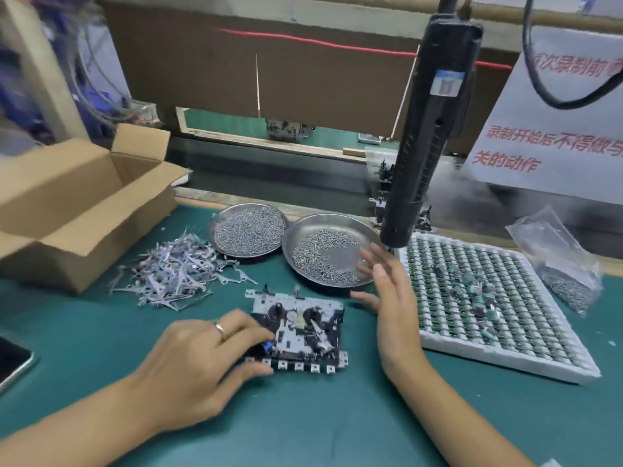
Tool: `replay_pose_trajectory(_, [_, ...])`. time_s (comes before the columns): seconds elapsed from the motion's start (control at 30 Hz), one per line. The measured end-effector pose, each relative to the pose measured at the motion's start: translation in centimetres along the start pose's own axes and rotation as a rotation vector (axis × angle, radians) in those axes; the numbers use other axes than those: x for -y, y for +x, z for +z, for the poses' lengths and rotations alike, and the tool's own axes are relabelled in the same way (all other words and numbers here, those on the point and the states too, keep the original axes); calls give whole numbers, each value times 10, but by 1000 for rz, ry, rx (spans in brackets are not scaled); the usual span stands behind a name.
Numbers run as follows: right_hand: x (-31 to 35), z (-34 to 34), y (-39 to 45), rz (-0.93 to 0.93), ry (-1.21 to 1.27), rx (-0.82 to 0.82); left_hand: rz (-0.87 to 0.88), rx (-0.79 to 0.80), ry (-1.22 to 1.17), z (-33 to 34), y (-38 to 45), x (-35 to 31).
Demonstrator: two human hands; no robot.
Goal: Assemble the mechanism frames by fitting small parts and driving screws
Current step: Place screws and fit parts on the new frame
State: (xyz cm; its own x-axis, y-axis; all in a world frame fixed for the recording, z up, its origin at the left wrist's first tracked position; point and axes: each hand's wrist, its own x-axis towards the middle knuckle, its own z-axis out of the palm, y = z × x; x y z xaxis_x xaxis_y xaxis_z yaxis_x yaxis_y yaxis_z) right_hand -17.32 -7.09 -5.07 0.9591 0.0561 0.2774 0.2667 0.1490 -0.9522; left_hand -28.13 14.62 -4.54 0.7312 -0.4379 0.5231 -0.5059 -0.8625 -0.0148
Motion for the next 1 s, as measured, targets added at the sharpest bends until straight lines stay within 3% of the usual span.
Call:
replay_pose_trajectory(0.17, [1,2,-7,-44,-82,107,26,1,-83,4,9,12])
replay_pose_trajectory(0.3, [2,0,-20,-309,-400,291,-292,-135,67,4,34,37])
replay_pose_trajectory(0.4, [0,1,-24,-646,-813,544,-465,-80,228,18,46,58])
replay_pose_trajectory(0.5, [-2,5,-23,-728,-968,647,-552,-14,256,31,48,66])
replay_pose_trajectory(0.6, [-3,4,-23,-678,-955,650,-560,-59,265,39,48,68])
replay_pose_trajectory(0.8, [0,4,-24,-616,-926,627,-668,-123,30,35,49,65])
replay_pose_trajectory(0.9, [3,6,-26,-610,-803,492,-658,-304,-178,26,50,50])
replay_pose_trajectory(1.0, [5,10,-29,-444,-581,343,-504,-432,-244,21,52,16])
